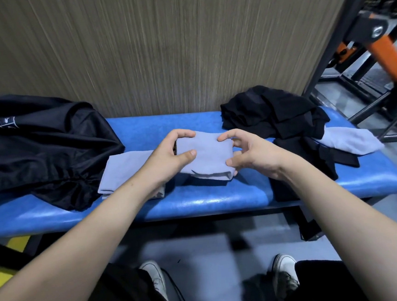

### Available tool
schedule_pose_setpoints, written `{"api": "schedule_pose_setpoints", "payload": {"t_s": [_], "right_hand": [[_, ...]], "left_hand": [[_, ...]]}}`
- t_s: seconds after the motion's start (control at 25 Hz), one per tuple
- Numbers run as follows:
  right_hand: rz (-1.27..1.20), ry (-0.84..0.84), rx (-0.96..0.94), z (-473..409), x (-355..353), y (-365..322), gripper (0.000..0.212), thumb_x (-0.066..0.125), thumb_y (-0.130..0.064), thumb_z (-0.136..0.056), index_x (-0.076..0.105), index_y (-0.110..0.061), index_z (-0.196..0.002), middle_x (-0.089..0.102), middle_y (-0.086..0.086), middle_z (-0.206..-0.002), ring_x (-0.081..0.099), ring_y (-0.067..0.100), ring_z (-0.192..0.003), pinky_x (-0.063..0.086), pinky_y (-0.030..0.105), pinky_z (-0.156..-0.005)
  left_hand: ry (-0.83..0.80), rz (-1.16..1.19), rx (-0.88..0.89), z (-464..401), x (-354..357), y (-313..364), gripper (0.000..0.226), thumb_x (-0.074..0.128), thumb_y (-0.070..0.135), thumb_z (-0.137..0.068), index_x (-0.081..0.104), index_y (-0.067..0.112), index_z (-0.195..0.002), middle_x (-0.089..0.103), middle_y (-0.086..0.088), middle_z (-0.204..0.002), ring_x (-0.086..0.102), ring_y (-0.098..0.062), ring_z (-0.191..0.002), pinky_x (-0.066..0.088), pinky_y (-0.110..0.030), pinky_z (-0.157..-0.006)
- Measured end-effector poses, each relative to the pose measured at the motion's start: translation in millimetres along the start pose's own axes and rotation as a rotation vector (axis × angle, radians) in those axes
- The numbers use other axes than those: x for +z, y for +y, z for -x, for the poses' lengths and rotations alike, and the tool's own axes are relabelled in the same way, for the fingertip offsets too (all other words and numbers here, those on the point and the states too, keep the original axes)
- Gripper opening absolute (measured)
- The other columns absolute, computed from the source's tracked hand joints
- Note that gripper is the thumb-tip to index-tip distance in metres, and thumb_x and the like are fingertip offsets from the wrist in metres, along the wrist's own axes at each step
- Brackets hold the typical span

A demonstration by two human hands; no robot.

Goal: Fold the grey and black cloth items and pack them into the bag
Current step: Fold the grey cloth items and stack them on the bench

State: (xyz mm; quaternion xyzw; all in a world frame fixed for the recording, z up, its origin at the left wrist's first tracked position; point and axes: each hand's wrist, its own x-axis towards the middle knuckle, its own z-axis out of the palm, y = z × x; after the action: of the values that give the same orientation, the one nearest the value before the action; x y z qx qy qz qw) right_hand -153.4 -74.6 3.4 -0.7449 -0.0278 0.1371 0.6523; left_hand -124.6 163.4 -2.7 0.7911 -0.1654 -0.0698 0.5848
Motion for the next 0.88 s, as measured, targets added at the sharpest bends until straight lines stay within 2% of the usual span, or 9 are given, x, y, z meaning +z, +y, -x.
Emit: {"api": "schedule_pose_setpoints", "payload": {"t_s": [0.12,0.2,0.28,0.32,0.4,0.48,0.56,0.64,0.88], "right_hand": [[-0.013,0.070,-0.037,-3,12,-8,0.035,0.061,0.005,-0.089,0.055,-0.010,-0.120,0.056,0.008,-0.102,0.061,0.017,-0.075,0.053,0.036,-0.067],[-0.056,0.117,-0.054,-7,27,-13,0.030,0.070,-0.009,-0.088,0.056,-0.013,-0.115,0.060,0.006,-0.102,0.063,0.014,-0.076,0.052,0.034,-0.065],[-0.107,0.130,-0.072,-14,43,-16,0.031,0.073,-0.007,-0.086,0.056,-0.012,-0.112,0.062,0.007,-0.105,0.065,0.019,-0.080,0.052,0.032,-0.060],[-0.117,0.125,-0.082,-18,51,-16,0.031,0.072,-0.002,-0.086,0.057,-0.010,-0.112,0.062,0.007,-0.107,0.065,0.020,-0.082,0.052,0.031,-0.059],[-0.096,0.096,-0.085,-25,66,-18,0.029,0.068,0.003,-0.086,0.058,-0.009,-0.110,0.063,0.007,-0.107,0.065,0.020,-0.081,0.052,0.029,-0.059],[-0.062,0.050,-0.067,-31,79,-19,0.027,0.068,0.002,-0.086,0.061,-0.010,-0.109,0.065,0.008,-0.110,0.066,0.018,-0.080,0.053,0.029,-0.063],[-0.036,0.008,-0.057,-36,91,-16,0.030,0.070,0.001,-0.085,0.062,-0.011,-0.111,0.066,0.008,-0.118,0.068,0.020,-0.086,0.056,0.037,-0.072],[0.005,-0.017,-0.061,-39,102,-15,0.038,0.072,-0.001,-0.083,0.062,-0.015,-0.117,0.063,0.009,-0.124,0.067,0.024,-0.094,0.057,0.042,-0.078],[0.025,-0.075,-0.063,-51,130,-15,0.053,0.077,-0.001,-0.079,0.059,-0.018,-0.126,0.056,0.017,-0.123,0.057,0.028,-0.075,0.051,0.031,-0.056]], "left_hand": [[-0.027,-0.002,-0.039,0,-15,2,0.030,0.054,0.011,-0.098,0.060,0.030,-0.121,0.049,0.031,-0.067,0.045,0.005,-0.064,0.035,-0.020,-0.070],[-0.053,0.024,-0.017,2,-26,2,0.032,0.055,0.012,-0.098,0.059,0.033,-0.121,0.057,0.032,-0.093,0.053,0.007,-0.090,0.040,-0.023,-0.089],[-0.051,-0.003,0.008,3,-38,-1,0.033,0.061,0.017,-0.095,0.060,0.039,-0.119,0.059,0.022,-0.119,0.052,-0.004,-0.118,0.039,-0.034,-0.107],[-0.039,-0.027,0.017,3,-45,-2,0.033,0.063,0.019,-0.093,0.061,0.040,-0.118,0.059,0.019,-0.123,0.051,-0.010,-0.124,0.038,-0.039,-0.110],[0.003,-0.080,0.027,6,-59,-2,0.033,0.065,0.019,-0.089,0.063,0.041,-0.114,0.061,0.017,-0.122,0.054,-0.011,-0.122,0.041,-0.041,-0.109],[0.044,-0.126,0.032,11,-73,-2,0.033,0.065,0.014,-0.089,0.064,0.037,-0.112,0.063,0.017,-0.117,0.057,-0.002,-0.107,0.045,-0.030,-0.098],[0.061,-0.206,0.031,17,-85,-2,0.034,0.068,0.012,-0.087,0.064,0.033,-0.113,0.064,0.017,-0.115,0.058,0.002,-0.095,0.045,-0.024,-0.089],[0.054,-0.292,0.005,23,-97,-5,0.038,0.073,0.014,-0.084,0.064,0.030,-0.116,0.066,0.011,-0.114,0.060,-0.005,-0.095,0.047,-0.024,-0.087],[0.048,-0.277,-0.089,39,-130,-12,0.047,0.079,0.014,-0.080,0.064,0.029,-0.122,0.069,0.006,-0.115,0.065,-0.016,-0.102,0.052,-0.029,-0.091]]}}
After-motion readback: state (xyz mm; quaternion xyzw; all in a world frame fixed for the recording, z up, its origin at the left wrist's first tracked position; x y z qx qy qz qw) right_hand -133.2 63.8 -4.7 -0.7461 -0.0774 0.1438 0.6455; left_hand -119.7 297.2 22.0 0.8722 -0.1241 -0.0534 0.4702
